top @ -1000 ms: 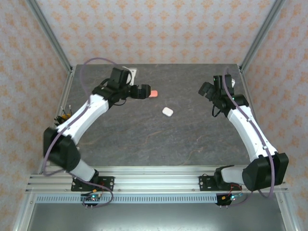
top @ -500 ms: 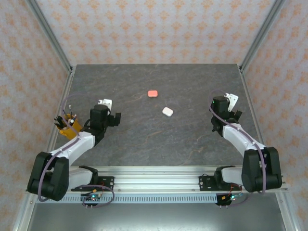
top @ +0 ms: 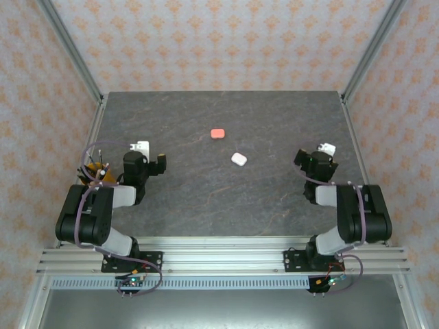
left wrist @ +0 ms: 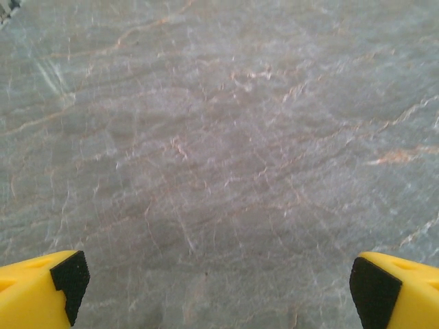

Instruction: Insert the wireless bluetooth earbuds into the charging case

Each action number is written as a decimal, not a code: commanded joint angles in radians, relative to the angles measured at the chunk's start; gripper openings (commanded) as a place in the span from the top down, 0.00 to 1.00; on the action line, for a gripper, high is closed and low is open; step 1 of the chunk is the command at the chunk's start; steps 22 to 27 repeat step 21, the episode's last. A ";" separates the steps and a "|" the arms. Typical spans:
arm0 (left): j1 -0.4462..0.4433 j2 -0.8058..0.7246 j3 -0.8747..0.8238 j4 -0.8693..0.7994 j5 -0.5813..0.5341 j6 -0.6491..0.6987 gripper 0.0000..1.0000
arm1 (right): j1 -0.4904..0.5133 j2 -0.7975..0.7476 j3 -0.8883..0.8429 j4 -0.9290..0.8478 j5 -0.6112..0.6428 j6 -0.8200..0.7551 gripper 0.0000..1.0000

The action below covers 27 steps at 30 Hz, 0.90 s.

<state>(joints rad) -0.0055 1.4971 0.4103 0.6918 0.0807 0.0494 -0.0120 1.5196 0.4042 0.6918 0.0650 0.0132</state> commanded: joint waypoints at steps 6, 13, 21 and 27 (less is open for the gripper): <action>0.006 0.003 0.013 0.058 -0.033 -0.036 0.00 | 0.024 -0.008 0.014 0.073 -0.046 -0.049 0.01; -0.001 0.002 0.015 0.057 -0.050 -0.031 0.00 | 0.039 0.002 0.023 0.069 -0.039 -0.064 0.01; -0.005 0.001 0.015 0.055 -0.057 -0.030 0.00 | 0.023 -0.001 0.020 0.070 -0.068 -0.059 0.01; -0.005 0.001 0.015 0.055 -0.057 -0.030 0.00 | 0.023 -0.001 0.020 0.070 -0.068 -0.059 0.01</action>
